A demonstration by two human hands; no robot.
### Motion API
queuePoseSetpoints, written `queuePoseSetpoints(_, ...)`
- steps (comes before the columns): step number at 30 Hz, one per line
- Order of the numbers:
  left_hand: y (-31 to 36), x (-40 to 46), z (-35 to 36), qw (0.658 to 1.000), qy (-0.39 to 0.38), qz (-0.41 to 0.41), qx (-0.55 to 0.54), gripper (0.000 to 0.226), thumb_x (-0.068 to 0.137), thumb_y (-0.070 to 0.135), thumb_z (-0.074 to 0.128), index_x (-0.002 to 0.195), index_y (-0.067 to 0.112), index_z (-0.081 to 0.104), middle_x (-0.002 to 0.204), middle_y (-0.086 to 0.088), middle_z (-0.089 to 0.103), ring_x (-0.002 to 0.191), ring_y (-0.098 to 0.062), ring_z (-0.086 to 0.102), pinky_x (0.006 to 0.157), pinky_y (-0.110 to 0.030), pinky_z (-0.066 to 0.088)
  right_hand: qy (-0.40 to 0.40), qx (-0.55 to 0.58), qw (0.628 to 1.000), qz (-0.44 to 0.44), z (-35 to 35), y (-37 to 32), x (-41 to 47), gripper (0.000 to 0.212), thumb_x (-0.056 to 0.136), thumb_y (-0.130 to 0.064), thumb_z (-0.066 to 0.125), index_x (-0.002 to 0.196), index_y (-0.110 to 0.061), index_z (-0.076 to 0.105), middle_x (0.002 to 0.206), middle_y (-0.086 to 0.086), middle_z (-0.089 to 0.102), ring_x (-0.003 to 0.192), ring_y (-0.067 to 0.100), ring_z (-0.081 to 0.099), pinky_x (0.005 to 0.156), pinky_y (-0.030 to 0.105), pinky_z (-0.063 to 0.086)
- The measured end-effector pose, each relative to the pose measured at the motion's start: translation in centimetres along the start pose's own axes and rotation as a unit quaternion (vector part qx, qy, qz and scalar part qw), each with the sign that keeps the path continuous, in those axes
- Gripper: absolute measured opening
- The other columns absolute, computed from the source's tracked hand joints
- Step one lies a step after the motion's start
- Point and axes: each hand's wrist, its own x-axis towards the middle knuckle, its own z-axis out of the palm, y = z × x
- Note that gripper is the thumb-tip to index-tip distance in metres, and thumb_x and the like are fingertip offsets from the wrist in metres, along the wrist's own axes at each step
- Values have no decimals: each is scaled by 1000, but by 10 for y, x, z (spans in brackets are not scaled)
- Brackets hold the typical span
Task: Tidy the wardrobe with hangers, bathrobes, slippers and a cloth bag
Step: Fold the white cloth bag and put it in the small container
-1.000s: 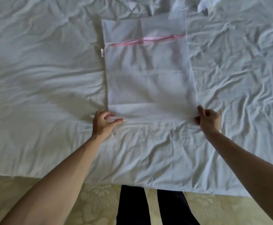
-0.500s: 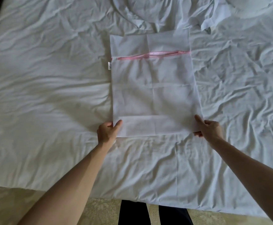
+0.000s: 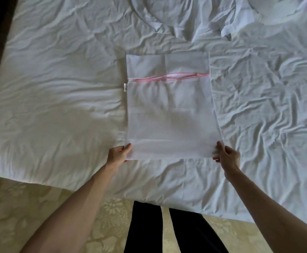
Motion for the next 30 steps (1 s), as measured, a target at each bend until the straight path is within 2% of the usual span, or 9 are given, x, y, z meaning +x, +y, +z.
queuePoseSetpoints(3,14,-10,2,997,13,-9,-71,27,92,29,73,70,15,68,74,-3,63,67,-13,60,42,-16,49,-4,23,999,-22,-10,-22,-2,39,96,-37,63,79,-3,71,62,11,63,54,21,58,58,32,50)
queuePoseSetpoints(6,45,-5,2,986,9,-19,-166,21,90,32,75,83,13,72,83,-4,68,75,-17,65,52,-23,53,-9,61,997,-55,-14,-64,8,33,97,-37,62,77,-12,71,63,9,65,54,18,60,58,33,51)
queuePoseSetpoints(8,73,4,0,972,8,-38,-232,21,88,30,77,90,10,71,86,-7,68,78,-19,65,56,-26,53,-21,79,994,-74,-9,-96,20,32,98,-36,61,78,-14,71,63,5,67,53,12,62,55,27,53)
queuePoseSetpoints(11,122,26,-1,955,-7,-53,-292,17,87,22,78,83,11,66,78,-5,67,68,-14,62,49,-21,50,-44,111,990,-77,7,-146,43,30,98,-35,60,80,-14,70,57,-1,68,50,8,61,51,20,51)
queuePoseSetpoints(15,186,72,-1,933,-23,-63,-352,11,90,16,75,86,11,66,80,-6,68,58,-10,67,48,-20,54,-54,138,986,-80,43,-207,85,29,97,-38,62,81,-15,69,64,5,66,50,13,62,52,24,50)
queuePoseSetpoints(20,249,135,7,924,-44,-61,-374,7,94,16,68,94,10,64,85,-7,68,71,-13,66,47,-18,54,-41,138,986,-87,86,-256,139,31,99,-38,58,80,-15,68,67,6,67,45,12,59,49,22,48)
queuePoseSetpoints(26,280,206,24,914,-57,-71,-395,27,95,16,67,119,4,60,80,-12,73,57,-15,72,47,-22,55,-16,119,992,-40,126,-267,208,31,98,-44,58,84,-18,66,76,8,69,50,14,62,46,24,48)
queuePoseSetpoints(28,280,222,29,926,-63,-73,-366,30,100,28,61,113,2,63,72,-11,74,55,-16,72,48,-24,57,-13,86,996,-16,136,-262,225,42,96,-54,56,83,-16,67,86,12,72,58,19,65,41,24,44)
queuePoseSetpoints(30,278,230,34,946,-53,-69,-311,46,98,46,58,99,1,67,69,-10,73,54,-16,70,49,-24,57,-27,64,997,-13,140,-260,232,49,95,-59,53,88,-13,70,83,11,74,54,17,67,39,22,43)
